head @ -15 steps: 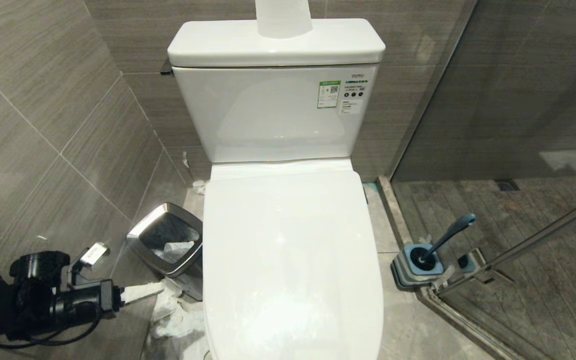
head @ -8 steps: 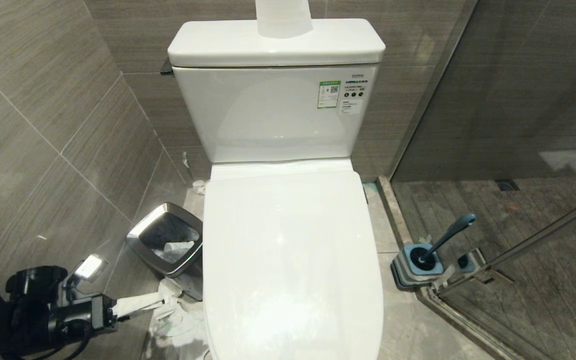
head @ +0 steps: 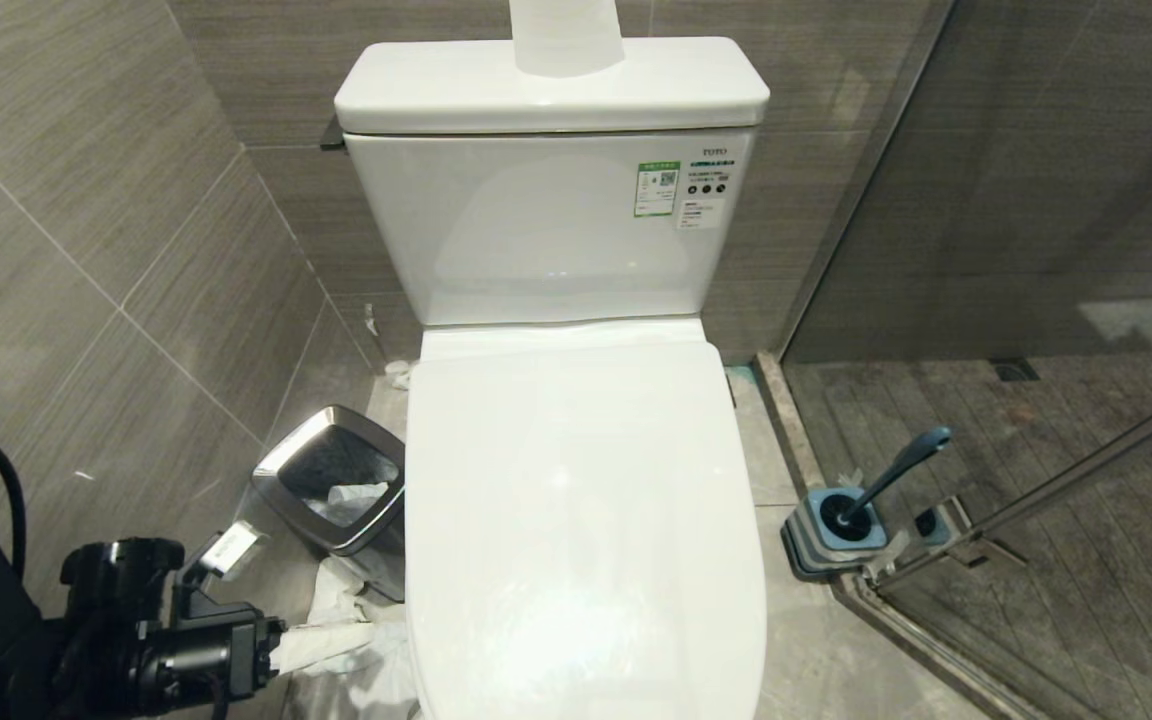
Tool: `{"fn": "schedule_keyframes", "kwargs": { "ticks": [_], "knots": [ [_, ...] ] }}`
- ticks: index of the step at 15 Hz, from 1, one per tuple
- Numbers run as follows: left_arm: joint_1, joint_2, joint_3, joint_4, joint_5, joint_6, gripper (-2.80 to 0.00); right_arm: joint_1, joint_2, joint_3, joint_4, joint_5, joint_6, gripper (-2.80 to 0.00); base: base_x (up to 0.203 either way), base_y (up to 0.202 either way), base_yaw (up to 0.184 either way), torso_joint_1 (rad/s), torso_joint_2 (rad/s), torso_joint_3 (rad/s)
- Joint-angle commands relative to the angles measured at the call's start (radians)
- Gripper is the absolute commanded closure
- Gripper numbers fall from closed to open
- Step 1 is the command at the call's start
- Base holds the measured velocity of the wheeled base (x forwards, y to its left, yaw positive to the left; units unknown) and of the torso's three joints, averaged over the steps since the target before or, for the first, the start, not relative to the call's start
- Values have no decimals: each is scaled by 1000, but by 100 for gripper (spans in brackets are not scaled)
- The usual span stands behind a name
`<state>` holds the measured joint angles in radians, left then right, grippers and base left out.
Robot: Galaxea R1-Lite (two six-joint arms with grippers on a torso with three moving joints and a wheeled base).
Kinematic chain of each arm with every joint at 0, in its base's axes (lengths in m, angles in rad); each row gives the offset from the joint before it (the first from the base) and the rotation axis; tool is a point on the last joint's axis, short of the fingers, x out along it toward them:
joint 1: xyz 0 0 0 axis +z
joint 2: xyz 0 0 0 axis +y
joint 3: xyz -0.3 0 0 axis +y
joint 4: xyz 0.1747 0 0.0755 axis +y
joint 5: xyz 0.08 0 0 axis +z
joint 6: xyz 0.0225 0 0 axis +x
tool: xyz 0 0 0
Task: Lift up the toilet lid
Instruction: Use the left hand to lift the toilet lid slightly
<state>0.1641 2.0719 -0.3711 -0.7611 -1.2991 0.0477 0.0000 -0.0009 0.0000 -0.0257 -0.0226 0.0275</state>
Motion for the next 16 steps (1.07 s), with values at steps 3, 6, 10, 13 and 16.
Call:
{"fn": "schedule_keyframes", "kwargs": {
  "ticks": [3,6,10,13,16],
  "knots": [
    [-59,-52,23,0,1,-9,-280,0,1,11,0,0,0,0,0,0,0,0,0,0],
    [-84,-59,37,2,16,-9,-280,0,1,11,0,0,1,0,0,0,0,0,0,0],
    [-124,-69,43,12,34,-11,-280,0,1,11,0,0,2,0,0,0,0,0,0,0],
    [-152,-64,41,11,51,-11,-280,0,-1,11,0,0,1,0,0,0,0,0,0,0],
    [-164,-56,35,5,53,-11,-280,0,1,11,0,0,2,0,0,0,0,0,0,0]
  ]
}}
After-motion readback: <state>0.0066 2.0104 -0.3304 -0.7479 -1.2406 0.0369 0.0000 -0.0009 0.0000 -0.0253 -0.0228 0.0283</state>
